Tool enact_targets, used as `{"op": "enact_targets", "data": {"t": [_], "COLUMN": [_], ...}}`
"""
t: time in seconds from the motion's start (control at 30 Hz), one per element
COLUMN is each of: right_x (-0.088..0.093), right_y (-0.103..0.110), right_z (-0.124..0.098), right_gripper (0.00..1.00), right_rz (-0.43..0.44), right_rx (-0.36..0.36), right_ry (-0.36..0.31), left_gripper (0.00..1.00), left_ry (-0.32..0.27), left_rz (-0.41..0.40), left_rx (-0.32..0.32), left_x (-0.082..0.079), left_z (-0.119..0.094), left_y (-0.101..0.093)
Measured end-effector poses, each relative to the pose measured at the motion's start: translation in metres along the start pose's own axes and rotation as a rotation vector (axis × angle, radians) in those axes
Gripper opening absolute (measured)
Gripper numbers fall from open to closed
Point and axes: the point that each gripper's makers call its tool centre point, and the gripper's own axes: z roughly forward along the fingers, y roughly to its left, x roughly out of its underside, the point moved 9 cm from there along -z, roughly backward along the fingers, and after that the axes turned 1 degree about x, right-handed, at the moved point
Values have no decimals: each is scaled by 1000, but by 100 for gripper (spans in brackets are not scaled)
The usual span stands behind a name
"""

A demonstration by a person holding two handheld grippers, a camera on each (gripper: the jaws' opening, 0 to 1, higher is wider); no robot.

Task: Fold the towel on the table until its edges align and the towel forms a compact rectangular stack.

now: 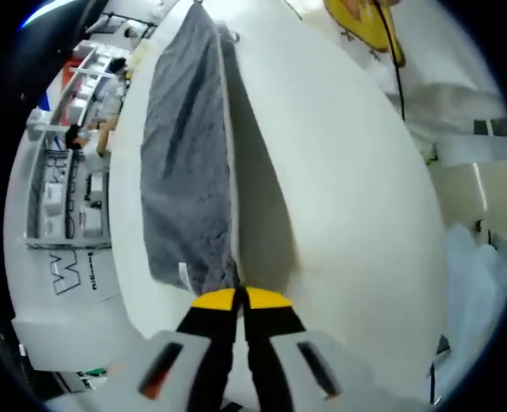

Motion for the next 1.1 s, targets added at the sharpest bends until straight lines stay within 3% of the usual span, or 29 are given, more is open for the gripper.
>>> {"op": "enact_targets", "data": {"t": [0.87,1.1], "right_x": [-13,-9], "right_y": [-19,-38], "right_z": [-13,-15], "right_gripper": [6,6], "right_rz": [-22,-30], "right_rx": [80,91], "right_ry": [-10,-10], "left_gripper": [4,4], "left_ry": [14,20], "left_rz": [-27,-38], "left_rx": [-171,-197], "left_x": [5,6], "left_z": [-20,-19], "left_y": [35,43]}}
